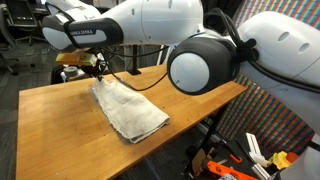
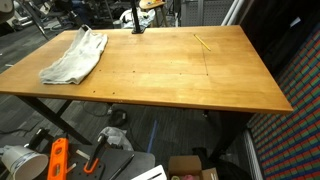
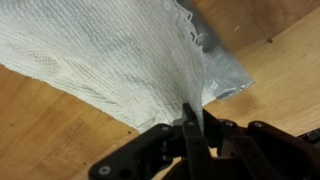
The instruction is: Fold the cloth in half
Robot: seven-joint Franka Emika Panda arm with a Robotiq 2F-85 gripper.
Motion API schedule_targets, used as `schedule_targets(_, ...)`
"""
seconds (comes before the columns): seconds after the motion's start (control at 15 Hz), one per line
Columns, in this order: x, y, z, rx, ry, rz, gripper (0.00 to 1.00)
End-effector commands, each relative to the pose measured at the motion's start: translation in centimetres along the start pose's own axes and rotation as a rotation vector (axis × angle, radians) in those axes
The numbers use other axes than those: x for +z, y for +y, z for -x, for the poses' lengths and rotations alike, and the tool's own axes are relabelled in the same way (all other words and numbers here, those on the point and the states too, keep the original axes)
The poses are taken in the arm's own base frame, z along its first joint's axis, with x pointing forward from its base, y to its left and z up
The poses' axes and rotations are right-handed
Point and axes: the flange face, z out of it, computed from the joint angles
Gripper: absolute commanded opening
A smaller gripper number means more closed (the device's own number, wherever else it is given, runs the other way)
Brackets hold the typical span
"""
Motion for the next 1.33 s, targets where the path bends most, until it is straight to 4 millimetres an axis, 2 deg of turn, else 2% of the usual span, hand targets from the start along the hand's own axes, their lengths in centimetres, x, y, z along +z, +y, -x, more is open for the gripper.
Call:
schedule_targets(0.0,-0.1,-0.1,-0.4,0.025,0.01,-0.018,0.02)
schedule_targets(0.6,2.8,-1.4,1.6,0.005,-0.002,-0.041,0.02)
schedule_targets(0.67,2.9,-1.5,1.6,0.005,-0.009,-0.046,0.31)
schedule_targets(0.73,2.8,-1.4,1.5,0.003,-0.008,-0.048,0.32)
schedule_targets(0.8,2.5,-1.3,1.1,0.006,-0.005,-0.056,0.39)
schedule_targets(1.0,1.2,-0.9,-0.4,0.013,-0.006,-0.088,0.62)
schedule_targets(1.27,-1.1,0.2,-3.4,0.052,-0.013,-0.156,0.92)
